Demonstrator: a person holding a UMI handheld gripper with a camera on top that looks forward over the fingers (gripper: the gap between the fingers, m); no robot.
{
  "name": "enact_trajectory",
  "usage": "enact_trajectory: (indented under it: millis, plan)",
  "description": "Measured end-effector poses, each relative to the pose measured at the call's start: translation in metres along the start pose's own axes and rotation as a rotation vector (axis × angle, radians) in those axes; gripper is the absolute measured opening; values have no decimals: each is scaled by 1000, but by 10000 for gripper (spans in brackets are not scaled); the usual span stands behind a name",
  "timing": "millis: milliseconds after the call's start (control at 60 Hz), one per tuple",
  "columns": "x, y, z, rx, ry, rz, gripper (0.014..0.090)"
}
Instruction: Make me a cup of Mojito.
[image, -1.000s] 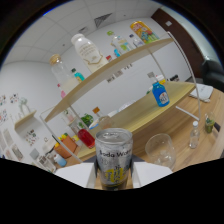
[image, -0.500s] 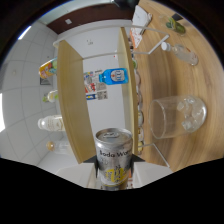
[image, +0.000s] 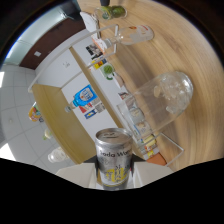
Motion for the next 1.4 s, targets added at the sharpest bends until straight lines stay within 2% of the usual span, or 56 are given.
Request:
enact_trajectory:
  millis: [133,283,417,517,683,800,1067,1400]
  plan:
    - [-9,4,0,-11,1,-88,503]
    - [-32,25,0,-26,36,-534,504]
    - [-36,43,5,-33,117,-1113,504]
    - [-30,54,8,-43,145,-1430,503]
    - [25,42,14,-85,276,-1865,501]
    - [71,28,17,-138,347,-1912,502]
    - [136,-4,18,-186,464,-1959,503]
    - [148,-2,16,-165,432,-2039,523]
